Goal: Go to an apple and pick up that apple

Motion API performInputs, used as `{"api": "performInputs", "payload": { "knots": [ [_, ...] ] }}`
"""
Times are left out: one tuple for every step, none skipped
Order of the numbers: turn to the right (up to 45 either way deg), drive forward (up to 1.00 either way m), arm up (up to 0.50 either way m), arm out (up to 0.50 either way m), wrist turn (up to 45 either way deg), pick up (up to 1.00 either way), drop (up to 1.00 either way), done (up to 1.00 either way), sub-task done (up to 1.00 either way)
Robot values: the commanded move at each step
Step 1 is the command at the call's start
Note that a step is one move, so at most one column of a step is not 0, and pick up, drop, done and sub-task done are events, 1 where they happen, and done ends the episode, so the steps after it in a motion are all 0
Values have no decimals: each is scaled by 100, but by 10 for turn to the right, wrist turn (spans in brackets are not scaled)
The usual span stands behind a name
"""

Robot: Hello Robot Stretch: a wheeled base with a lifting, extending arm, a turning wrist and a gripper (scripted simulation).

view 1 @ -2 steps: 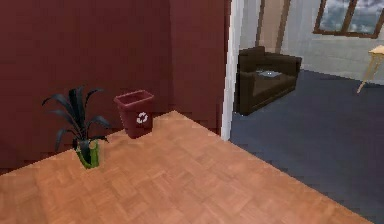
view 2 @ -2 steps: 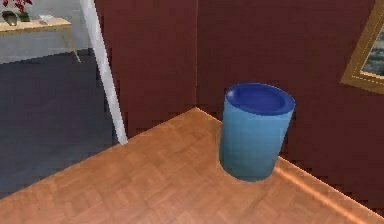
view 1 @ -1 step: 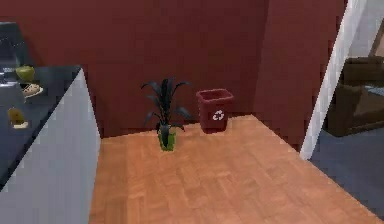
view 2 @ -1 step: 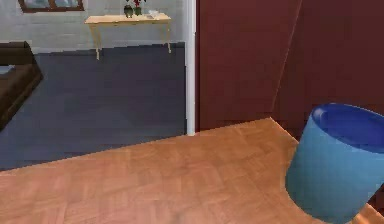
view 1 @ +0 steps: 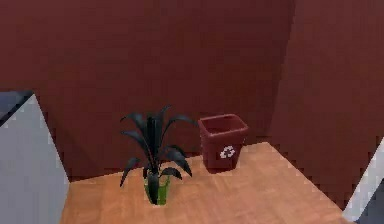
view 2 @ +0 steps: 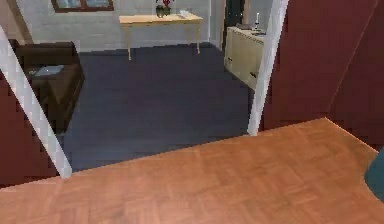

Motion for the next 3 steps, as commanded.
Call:
{"api": "performInputs", "payload": {
  "knots": [
    [-210,0,0,0,0,0,0,0,0],
    [0,30,0,0,0,0,0,0,0],
    [-450,0,0,0,0,0,0,0,0]
  ]
}}
